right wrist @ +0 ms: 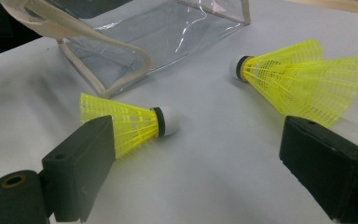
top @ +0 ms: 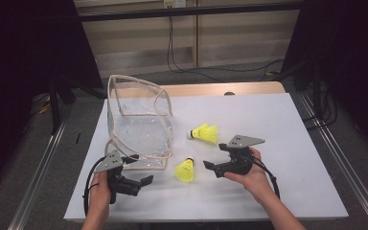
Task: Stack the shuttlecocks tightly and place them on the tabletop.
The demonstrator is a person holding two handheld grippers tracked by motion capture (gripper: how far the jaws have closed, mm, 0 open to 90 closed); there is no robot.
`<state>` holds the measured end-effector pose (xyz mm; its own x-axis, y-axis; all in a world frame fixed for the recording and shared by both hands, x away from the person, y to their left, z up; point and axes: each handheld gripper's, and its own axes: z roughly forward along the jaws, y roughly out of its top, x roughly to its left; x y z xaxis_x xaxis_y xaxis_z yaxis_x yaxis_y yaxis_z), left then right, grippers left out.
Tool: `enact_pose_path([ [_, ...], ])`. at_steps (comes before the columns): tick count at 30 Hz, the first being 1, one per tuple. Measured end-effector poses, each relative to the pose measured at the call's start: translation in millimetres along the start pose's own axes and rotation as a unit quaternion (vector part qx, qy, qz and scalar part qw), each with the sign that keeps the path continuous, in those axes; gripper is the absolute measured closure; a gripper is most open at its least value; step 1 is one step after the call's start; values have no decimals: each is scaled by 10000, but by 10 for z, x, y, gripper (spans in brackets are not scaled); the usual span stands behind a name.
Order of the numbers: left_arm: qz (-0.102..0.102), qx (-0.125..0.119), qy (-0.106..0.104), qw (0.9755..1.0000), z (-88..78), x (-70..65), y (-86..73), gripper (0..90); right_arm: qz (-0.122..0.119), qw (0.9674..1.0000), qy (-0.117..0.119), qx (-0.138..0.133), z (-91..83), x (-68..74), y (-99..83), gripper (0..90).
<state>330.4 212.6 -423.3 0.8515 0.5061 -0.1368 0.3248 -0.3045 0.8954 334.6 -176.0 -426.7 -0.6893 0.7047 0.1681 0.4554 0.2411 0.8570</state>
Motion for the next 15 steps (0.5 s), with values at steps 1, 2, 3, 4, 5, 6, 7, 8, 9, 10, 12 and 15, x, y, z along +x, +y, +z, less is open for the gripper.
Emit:
enact_pose_path([
  [1, 4, 6, -7, 10000, 0, 1, 0, 32, 4, 10000, 7, -1, 4, 9, 3, 101],
  [2, 7, 7, -3, 10000, 0, 1, 0, 32, -13, 10000, 10, 3, 9, 16, 5, 101],
  [3, 6, 4, -3, 10000, 0, 1, 0, 32, -14, 10000, 31, 2, 14, 23, 8, 100],
  [4, 7, 10, -2, 10000, 0, 0, 0, 32, -29, 10000, 39, 8, 20, 30, 9, 99],
  [5, 9, 10, -4, 10000, 1, 0, 0, 32, -37, 10000, 47, 17, 24, 36, 9, 98],
  [6, 7, 10, -2, 10000, 1, 0, 0, 32, -31, 10000, 59, 27, 34, 45, 9, 98],
  [7, 7, 16, -1, 10000, 2, 0, -1, 32, -49, 10000, 66, 30, 40, 49, 8, 98],
  [8, 16, 23, -3, 10000, 2, 1, -1, 32, -40, 10000, 74, 47, 50, 60, 9, 96],
  [9, -4, 12, -3, 10000, 4, 0, -2, 32, -60, 9999, 85, 51, 60, 67, 11, 96],
  [10, 5, 16, 0, 10000, 3, 1, -2, 32, -68, 9999, 101, 63, 67, 75, 13, 95],
  [12, 2, 6, -1, 10000, 1, 0, -1, 32, -82, 9999, 121, 77, 81, 90, 17, 92],
  [15, 6, 12, 8, 10000, 1, 1, -2, 32, -105, 9998, 144, 98, 103, 110, 19, 91],
])
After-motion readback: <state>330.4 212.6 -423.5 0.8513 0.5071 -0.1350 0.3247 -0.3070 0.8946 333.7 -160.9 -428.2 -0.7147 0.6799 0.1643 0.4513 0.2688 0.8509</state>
